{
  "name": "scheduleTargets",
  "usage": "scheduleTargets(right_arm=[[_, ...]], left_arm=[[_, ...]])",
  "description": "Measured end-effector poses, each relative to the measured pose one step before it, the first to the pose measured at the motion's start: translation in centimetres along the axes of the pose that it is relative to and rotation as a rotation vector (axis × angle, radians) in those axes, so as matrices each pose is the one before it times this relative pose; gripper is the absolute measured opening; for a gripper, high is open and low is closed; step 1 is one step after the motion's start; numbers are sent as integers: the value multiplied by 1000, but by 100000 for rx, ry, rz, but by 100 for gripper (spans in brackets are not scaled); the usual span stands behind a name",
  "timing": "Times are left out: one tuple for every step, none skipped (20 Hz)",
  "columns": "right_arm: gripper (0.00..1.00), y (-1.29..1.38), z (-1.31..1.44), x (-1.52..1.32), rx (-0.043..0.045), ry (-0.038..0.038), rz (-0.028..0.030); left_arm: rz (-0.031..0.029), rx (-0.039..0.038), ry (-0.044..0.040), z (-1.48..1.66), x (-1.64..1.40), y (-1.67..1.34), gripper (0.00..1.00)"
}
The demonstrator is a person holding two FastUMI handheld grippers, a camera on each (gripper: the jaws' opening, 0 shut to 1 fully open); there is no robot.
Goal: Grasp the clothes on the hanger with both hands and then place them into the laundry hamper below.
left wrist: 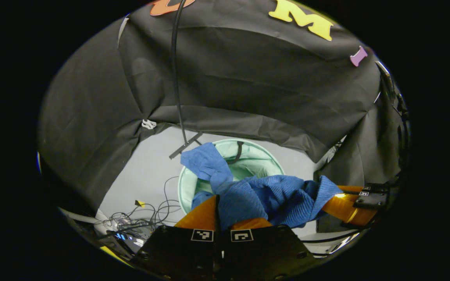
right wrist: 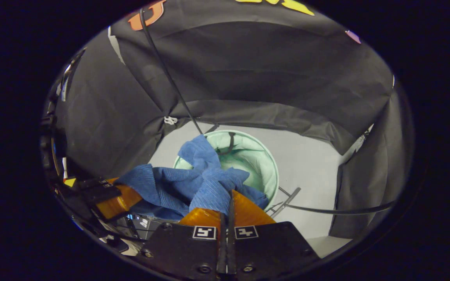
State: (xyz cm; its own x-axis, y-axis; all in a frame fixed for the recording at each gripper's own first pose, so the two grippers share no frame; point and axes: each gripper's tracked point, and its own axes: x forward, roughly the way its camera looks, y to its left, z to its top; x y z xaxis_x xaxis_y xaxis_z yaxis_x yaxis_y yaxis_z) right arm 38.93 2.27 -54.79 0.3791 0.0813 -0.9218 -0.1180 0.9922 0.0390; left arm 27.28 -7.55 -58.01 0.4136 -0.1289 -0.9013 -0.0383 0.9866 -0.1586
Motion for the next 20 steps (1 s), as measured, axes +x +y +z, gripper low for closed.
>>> scheduleTargets(right_arm=[[5, -192, 173, -48, -314, -553, -433], [6, -80, 277, -49, -394, -894, -374], [7, -52, 619, -205, 245, -1342, -472], [9, 37, 188, -302, 938, -1501, 103], [27, 172, 158, -354, 954, -642, 271], [41, 266, 168, -25, 855, -179, 333], [54, -51, 12, -138, 119, -95, -445], [67, -453, 61, 37, 259, -747, -1540], [80, -341, 4, 112, 43, 61, -1626], [80, -135, -199, 154, 419, 216, -711], [80, 6, -318, 78, 808, 564, -133], [78, -224, -609, 33, 738, 452, -673], [78, -277, -311, -222, 684, 8, -510], [78, -134, -437, -464, 260, 15, -12], [78, -39, 13, -375, -324, -752, -356], [78, 34, -4, -325, -486, -957, -329], [77, -51, -39, -526, -338, -842, -41], [77, 162, -270, -459, 110, -521, -35], [80, 49, -237, -595, 434, -665, 162], [78, -71, -304, -595, 168, -543, -363]], left_arm=[[-90, -233, 448, -210, 195, -35, 5], [-920, -263, 576, -123, -115, -184, 5], [95, -52, 6, -256, 67, 60, 6], [-355, -988, 556, -423, -335, 64, 20], [-364, -871, -616, 198, 69, 23, 47], [1598, -644, -901, -65, 836, 184, 73], [778, -522, 986, 141, -538, 39, 99], [-317, -176, 911, -430, -318, -128, 100], [81, 784, 2, -40, -497, -84, 97], [564, 1268, -760, -32, -160, 442, 97], [-315, 739, -371, 99, -219, -75, 97], [-359, 251, -525, 56, -180, -146, 97], [-386, -39, -404, 16, -187, -25, 97], [-371, -37, -662, -9, -243, -102, 97], [79, 319, -441, 80, -497, -55, 97], [91, 673, -716, 53, -409, -128, 97], [162, 485, -570, -46, -234, -63, 97], [3, -12, 59, -138, -427, -93, 97], [-136, -128, -124, -143, -410, -202, 97], [-128, -79, -91, -212, -559, -260, 97]])
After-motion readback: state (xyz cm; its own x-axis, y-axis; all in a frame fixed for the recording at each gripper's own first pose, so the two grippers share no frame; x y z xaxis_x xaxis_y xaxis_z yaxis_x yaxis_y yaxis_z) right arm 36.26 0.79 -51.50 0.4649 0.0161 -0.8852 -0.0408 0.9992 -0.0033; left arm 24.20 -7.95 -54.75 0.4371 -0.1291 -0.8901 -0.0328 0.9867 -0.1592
